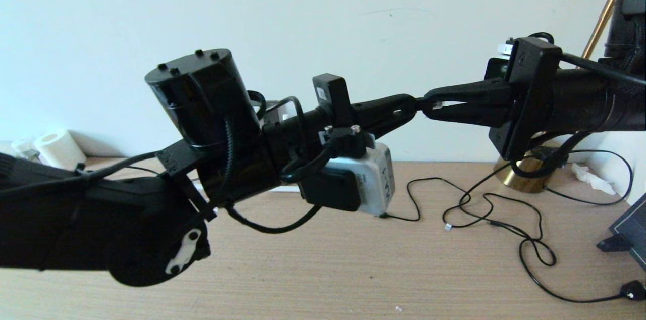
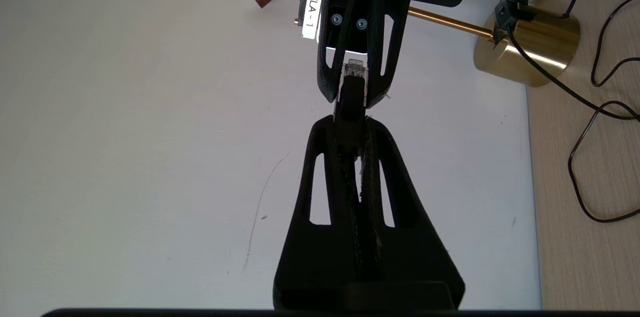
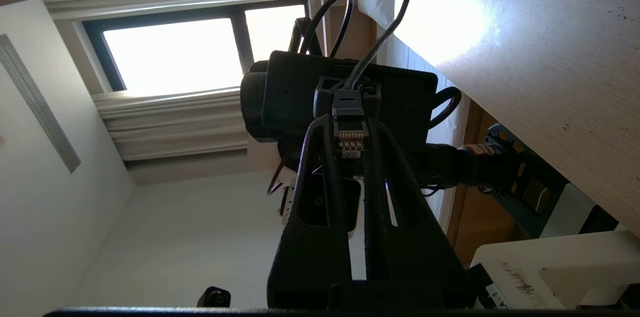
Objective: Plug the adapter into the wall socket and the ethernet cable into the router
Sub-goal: Hand it to the other hand, then align cable and router interface
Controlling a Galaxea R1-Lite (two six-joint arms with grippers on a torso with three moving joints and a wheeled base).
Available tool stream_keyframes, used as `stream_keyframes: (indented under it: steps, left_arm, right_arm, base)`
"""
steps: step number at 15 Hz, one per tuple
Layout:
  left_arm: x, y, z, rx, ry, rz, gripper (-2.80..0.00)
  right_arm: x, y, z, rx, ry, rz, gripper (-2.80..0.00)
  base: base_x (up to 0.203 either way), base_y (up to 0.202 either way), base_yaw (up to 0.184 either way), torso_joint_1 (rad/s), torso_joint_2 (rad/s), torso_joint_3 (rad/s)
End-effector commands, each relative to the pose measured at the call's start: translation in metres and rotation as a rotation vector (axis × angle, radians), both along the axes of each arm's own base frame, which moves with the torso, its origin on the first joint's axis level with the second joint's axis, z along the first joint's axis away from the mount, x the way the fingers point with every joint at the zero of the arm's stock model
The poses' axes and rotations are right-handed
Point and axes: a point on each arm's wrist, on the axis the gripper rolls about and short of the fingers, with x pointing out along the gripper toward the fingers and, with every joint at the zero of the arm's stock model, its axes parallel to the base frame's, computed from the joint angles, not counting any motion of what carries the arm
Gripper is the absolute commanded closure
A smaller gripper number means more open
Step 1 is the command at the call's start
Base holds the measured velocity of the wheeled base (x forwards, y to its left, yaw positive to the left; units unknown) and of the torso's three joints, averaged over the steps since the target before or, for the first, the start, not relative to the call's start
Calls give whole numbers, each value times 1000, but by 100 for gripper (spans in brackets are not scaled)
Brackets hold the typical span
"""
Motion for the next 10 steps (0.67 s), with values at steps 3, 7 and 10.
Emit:
stream_keyframes:
  steps: [3, 7, 10]
  left_arm:
    - [-1, 1, 2, -4, -14, -1, 0]
    - [-2, 1, 1, -2, -10, -1, 0]
    - [-5, 11, 8, -24, 4, 13, 0]
  right_arm:
    - [1, 2, -1, 0, 11, 5, -218]
    - [1, 1, -1, 0, 2, -2, -280]
    - [-5, -4, 2, 1, -15, -32, -280]
  base:
    - [0, 0, 0, 0, 0, 0]
    - [0, 0, 0, 0, 0, 0]
    - [0, 0, 0, 0, 0, 0]
